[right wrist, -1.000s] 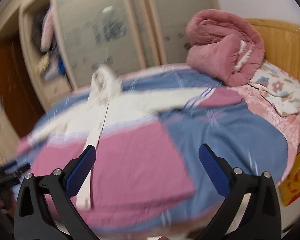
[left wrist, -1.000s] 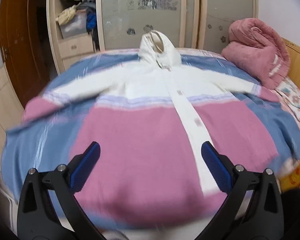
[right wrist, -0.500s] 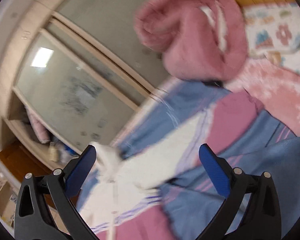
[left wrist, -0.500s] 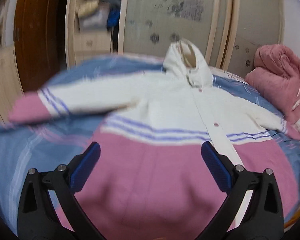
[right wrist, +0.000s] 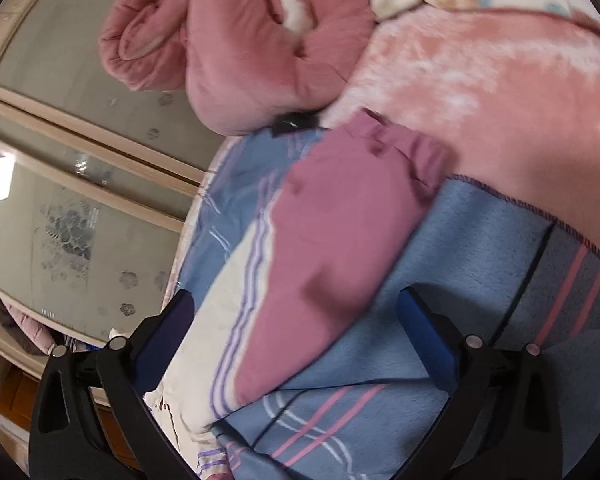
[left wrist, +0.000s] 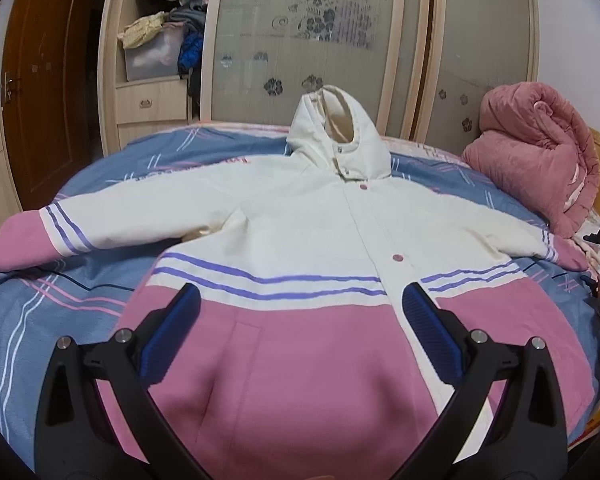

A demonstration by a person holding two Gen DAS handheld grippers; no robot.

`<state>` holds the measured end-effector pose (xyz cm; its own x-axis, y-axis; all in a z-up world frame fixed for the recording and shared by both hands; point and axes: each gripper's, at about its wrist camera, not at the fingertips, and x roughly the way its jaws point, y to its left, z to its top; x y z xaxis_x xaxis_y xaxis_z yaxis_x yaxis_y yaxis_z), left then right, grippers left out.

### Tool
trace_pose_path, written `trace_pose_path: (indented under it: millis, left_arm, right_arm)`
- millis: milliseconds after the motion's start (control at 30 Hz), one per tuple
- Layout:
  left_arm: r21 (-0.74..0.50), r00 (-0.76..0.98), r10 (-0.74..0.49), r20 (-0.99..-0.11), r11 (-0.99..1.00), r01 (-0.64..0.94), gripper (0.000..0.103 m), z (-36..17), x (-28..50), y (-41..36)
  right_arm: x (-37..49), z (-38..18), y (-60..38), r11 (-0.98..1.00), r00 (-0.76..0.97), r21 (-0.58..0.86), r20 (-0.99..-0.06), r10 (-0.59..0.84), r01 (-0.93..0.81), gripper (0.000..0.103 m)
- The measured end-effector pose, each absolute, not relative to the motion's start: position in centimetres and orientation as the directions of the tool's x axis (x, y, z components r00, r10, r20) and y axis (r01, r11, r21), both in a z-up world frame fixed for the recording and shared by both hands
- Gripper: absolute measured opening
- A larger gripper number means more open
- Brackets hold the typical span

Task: Fold large clothes
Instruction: 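Reach the right tool to the pink sleeve cuff beside the quilt, then close the right gripper on the pink sleeve cuff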

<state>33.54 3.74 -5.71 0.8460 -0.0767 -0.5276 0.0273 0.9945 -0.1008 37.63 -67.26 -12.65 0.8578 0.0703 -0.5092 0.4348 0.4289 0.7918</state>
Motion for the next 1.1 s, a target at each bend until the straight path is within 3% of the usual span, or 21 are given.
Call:
trace_pose_path:
  millis: [233, 567, 700, 833, 967, 1100]
  left_arm:
    - [-0.118, 0.843, -0.097, -0.530, 0.992, 0.040, 0.101, -5.8, 34.4, 3.3]
    - [-0.130, 0.833, -0.106, -0.544, 0.991, 0.042, 0.101, -6.3, 35.5, 3.5]
    - [-0.127, 0.836, -0.098, -0.541, 0.991, 0.034, 0.101, -6.2, 35.6, 3.9]
    - [-0.129, 0.839, -0.090, -0.536, 0.991, 0.024, 0.101, -6.0, 35.5, 4.3]
    - [-0.130, 0.838, -0.094, -0.538, 0.991, 0.028, 0.101, -6.0, 35.3, 4.4]
    - [-0.141, 0.836, -0.099, -0.540, 0.990, 0.026, 0.101, -5.9, 35.3, 4.8]
  right_arm:
    - [38.0, -13.2, -68.1, 0.419, 0.884, 0.817, -0.463, 0.070, 0.395, 0.097]
    - [40.5, -13.7, -68.7, 0.413, 0.875, 0.805, -0.482, 0.035, 0.427, 0.097]
    - [42.4, -13.8, -68.9, 0.421, 0.859, 0.783, -0.511, 0.016, 0.458, 0.090]
    - [43.5, -14.6, -68.9, 0.385, 0.812, 0.745, -0.583, -0.020, 0.545, 0.072]
    - [42.9, -15.3, -68.8, 0.360, 0.781, 0.714, -0.620, -0.074, 0.601, 0.021]
    - [42.4, -15.4, -68.8, 0.379, 0.812, 0.738, -0.580, -0.066, 0.559, 0.010]
